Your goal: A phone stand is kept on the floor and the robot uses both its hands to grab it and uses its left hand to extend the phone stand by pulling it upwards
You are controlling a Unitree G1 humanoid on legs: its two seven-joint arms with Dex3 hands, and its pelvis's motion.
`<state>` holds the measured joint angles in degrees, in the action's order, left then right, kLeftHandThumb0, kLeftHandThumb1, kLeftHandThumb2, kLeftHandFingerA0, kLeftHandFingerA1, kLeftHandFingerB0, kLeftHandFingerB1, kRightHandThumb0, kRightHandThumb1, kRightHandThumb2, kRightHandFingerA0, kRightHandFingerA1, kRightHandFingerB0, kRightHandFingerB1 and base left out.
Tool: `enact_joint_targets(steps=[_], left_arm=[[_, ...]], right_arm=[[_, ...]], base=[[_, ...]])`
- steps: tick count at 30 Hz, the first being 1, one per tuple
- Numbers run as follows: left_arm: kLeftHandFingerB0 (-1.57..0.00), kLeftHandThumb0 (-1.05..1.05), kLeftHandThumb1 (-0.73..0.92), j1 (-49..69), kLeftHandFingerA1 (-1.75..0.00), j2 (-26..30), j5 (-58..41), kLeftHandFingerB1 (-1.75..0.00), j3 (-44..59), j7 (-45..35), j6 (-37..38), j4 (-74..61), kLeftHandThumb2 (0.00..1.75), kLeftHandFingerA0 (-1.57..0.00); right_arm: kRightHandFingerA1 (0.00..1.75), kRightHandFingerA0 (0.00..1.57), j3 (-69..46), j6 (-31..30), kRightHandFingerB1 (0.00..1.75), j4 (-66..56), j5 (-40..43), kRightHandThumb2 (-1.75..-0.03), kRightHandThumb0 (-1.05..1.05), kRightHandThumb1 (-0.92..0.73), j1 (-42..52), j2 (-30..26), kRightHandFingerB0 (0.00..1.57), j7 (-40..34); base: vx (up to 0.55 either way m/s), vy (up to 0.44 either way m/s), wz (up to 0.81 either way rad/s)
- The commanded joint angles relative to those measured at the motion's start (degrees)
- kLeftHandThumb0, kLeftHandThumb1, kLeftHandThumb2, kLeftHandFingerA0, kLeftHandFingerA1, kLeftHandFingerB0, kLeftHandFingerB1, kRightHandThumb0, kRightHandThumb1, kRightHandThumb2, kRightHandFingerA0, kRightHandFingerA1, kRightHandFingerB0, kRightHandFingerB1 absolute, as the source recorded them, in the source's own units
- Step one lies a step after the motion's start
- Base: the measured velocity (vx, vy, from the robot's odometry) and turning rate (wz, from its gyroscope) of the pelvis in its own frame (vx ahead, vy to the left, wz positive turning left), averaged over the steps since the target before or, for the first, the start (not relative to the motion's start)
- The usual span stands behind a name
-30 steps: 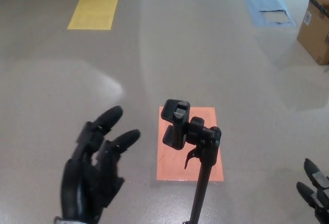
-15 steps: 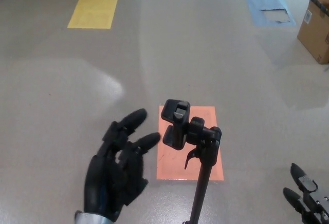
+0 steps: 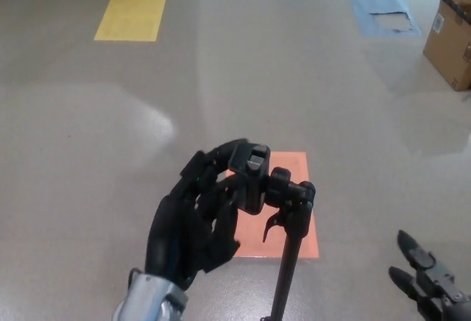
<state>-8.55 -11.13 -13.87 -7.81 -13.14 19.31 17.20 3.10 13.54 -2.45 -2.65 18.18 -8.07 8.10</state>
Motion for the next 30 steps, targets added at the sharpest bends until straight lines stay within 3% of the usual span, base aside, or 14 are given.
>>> enact_joint_targets(steps=[1,3,4,7,10,11,16,17,18,20,21,23,24,30], left_arm=[[-0.22,-1.05,0.76,-1.37,-0.78,-2.80,0.13,-0.63,-1.85,-0.78,-2.29,0.87,0.74,-0.07],[-0.20,-1.05,0.53,-1.78,-0.71,-2.72,-0.71,-0.62,-2.42,-1.93,-2.50,1.36,1.00,-0.10],[-0.21,-1.05,0.75,-1.88,-0.75,-2.63,-0.77,-0.61,-2.56,-2.05,-2.68,1.39,0.72,-0.06],[-0.19,-1.05,0.74,-2.69,-0.74,-2.52,-1.01,-0.60,-2.81,-2.40,-3.37,1.79,0.66,-0.04],[-0.19,-1.05,0.70,-4.04,-0.70,-3.12,-1.85,-0.58,-2.51,-2.81,-3.59,2.99,0.66,-0.05],[-0.16,-1.05,0.50,-4.05,-0.64,-3.14,-2.29,-0.60,-2.69,-3.31,-4.29,2.86,0.98,-0.04],[-0.16,-1.05,0.50,-3.85,-0.64,-2.99,-2.93,-0.60,-2.89,-4.16,-5.54,2.45,0.98,-0.04],[-0.15,-1.05,0.71,-3.19,-0.71,-3.07,-3.34,-0.61,-4.08,-5.62,-6.48,1.74,0.66,-0.03],[-0.12,-1.05,0.52,-2.84,-0.66,-3.21,-3.73,-0.60,-4.82,-6.76,-6.95,1.56,0.98,-0.04],[-0.12,-1.05,0.52,-2.47,-0.66,-3.24,-3.75,-0.60,-5.52,-7.04,-6.93,1.64,0.98,-0.05],[-0.14,-1.05,0.70,-2.30,-0.70,-3.32,-4.16,-0.60,-5.62,-7.18,-7.15,1.55,0.65,-0.05],[-0.14,-1.05,0.70,-2.23,-0.70,-3.31,-4.42,-0.60,-5.69,-7.28,-7.30,1.48,0.65,-0.05],[-0.12,-1.05,0.52,-1.67,-0.65,-3.86,-3.76,-0.59,-6.18,-6.29,-7.22,1.47,0.96,-0.07],[-0.15,-1.05,0.68,-1.71,-0.68,-4.47,-3.66,-0.58,-6.26,-5.15,-6.90,1.13,0.63,-0.08]], right_arm=[[0.32,0.08,1.73,-1.93,0.00,1.79,-3.43,-0.88,-0.86,-0.51,-0.81,0.20,0.00,-1.45],[0.29,0.07,2.40,-2.75,0.00,1.60,-3.57,-0.86,-0.83,-0.50,-0.59,0.55,0.00,-1.56],[0.29,0.07,2.60,-2.86,0.00,1.74,-3.50,-0.85,-0.82,-0.50,-0.62,0.72,0.00,-1.54],[0.28,0.07,3.33,-2.99,0.00,2.56,-3.40,-0.85,-0.82,-0.49,-1.01,1.42,0.00,-1.58],[0.29,0.07,4.28,-4.02,0.00,3.59,-4.50,-0.87,-0.84,-0.50,-2.59,1.62,0.00,-1.67],[0.32,0.06,4.77,-4.34,0.00,4.08,-5.21,-0.87,-0.85,-0.51,-3.32,1.55,0.00,-1.70],[0.32,0.06,5.80,-4.74,0.00,5.13,-6.24,-0.87,-0.85,-0.51,-4.47,1.36,0.00,-2.07],[0.11,0.01,6.84,-5.84,0.06,8.65,-6.63,-0.83,-0.76,-0.46,-8.32,2.23,0.00,-1.69],[0.10,0.00,7.10,-5.64,0.06,11.64,-5.19,-0.77,-0.70,-0.42,-10.85,3.12,0.00,-0.58],[0.05,0.00,7.08,-2.90,0.00,15.46,-3.72,-0.72,-0.73,-0.40,-12.89,3.39,0.00,0.67],[0.28,0.00,6.93,-0.69,0.14,18.23,-3.04,-0.73,-0.60,-0.34,-14.30,4.04,0.00,0.87],[0.28,0.00,6.77,0.87,0.14,20.19,-2.72,-0.73,-0.60,-0.34,-15.22,4.37,0.00,1.00],[0.77,0.54,9.34,3.10,0.43,24.67,-9.15,-0.61,-0.41,-0.71,-18.58,3.74,0.26,-3.36],[0.60,0.23,13.98,4.11,0.46,33.48,-15.45,-0.87,-0.61,-0.53,-26.90,3.19,0.02,-8.33]], base=[[0.00,0.000,0.00],[0.00,0.000,0.00],[0.00,0.000,0.00],[0.00,0.000,0.00],[0.00,0.000,0.00],[0.00,0.000,0.00],[0.00,0.000,0.00],[0.00,0.000,0.00],[0.00,0.000,0.00],[0.00,0.000,0.00],[0.00,0.000,0.00],[0.00,0.000,0.00],[0.00,0.000,0.00],[0.00,0.000,0.00]])
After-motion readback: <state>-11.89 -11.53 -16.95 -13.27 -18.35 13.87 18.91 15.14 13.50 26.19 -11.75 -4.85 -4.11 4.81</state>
